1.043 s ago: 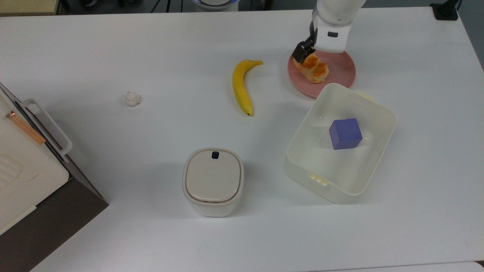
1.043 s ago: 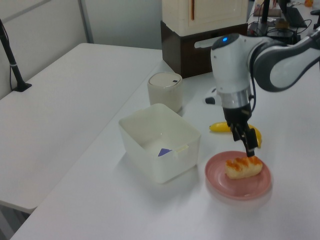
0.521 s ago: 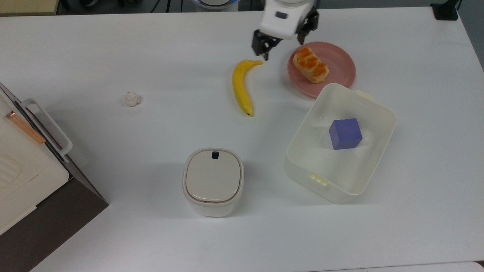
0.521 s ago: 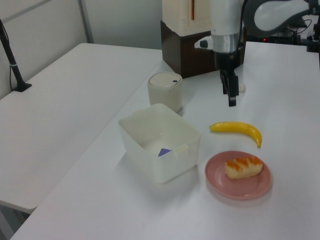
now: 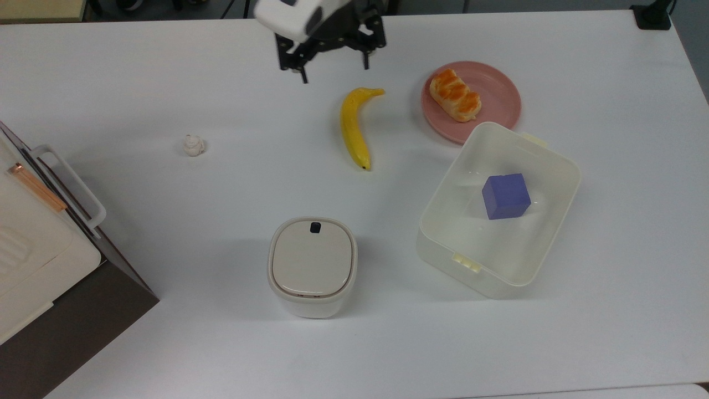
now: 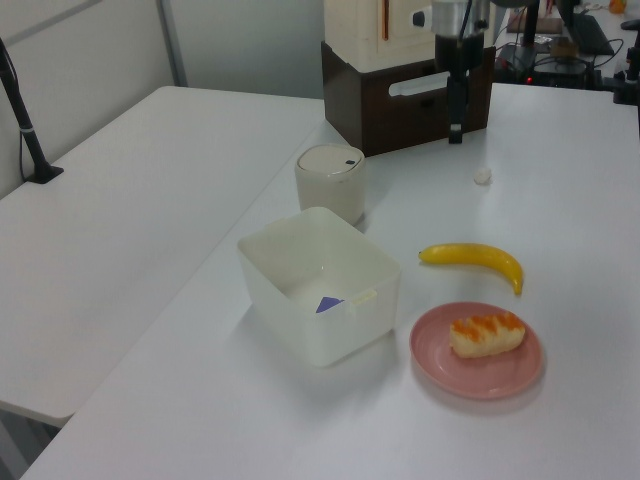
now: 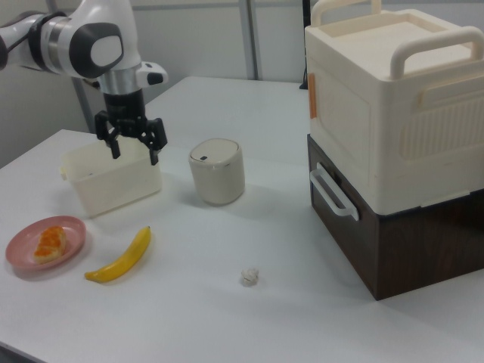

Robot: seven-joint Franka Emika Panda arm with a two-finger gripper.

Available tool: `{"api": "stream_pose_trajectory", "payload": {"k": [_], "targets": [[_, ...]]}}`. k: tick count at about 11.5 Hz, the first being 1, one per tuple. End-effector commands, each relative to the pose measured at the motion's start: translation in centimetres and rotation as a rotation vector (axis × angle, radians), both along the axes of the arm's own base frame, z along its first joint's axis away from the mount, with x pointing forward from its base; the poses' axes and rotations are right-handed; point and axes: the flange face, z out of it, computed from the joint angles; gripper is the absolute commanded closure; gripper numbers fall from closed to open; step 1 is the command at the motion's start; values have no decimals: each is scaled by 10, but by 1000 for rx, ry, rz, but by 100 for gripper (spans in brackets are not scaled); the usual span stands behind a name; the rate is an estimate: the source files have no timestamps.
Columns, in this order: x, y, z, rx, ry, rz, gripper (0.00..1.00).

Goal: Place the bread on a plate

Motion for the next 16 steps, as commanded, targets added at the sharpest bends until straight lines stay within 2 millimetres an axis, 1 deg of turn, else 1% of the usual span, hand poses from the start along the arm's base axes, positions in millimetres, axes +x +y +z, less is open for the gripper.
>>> {"api": "stream_pose_trajectory", "payload": {"k": [1,2,3,4,5,6,7,10,12,13,14,16], "targets": [[-6,-19,17,-65,-11,-84,0],[-4,-23,24,-104,-29,-145,0],[-3,-34,30,-114,-39,-166,0],[-3,-46,31,-110,-39,-184,0],[-3,-53,36,-104,-48,-205,0],[-2,-63,51,-99,-73,-229,0],[-2,-67,58,-100,-79,-238,0],[-3,-77,63,-105,-81,-271,0],[-3,-79,66,-109,-89,-335,0],[-3,-85,76,-101,-107,-361,0],[-2,-91,80,-97,-115,-374,0],[-2,-90,81,-86,-117,-386,0]]}}
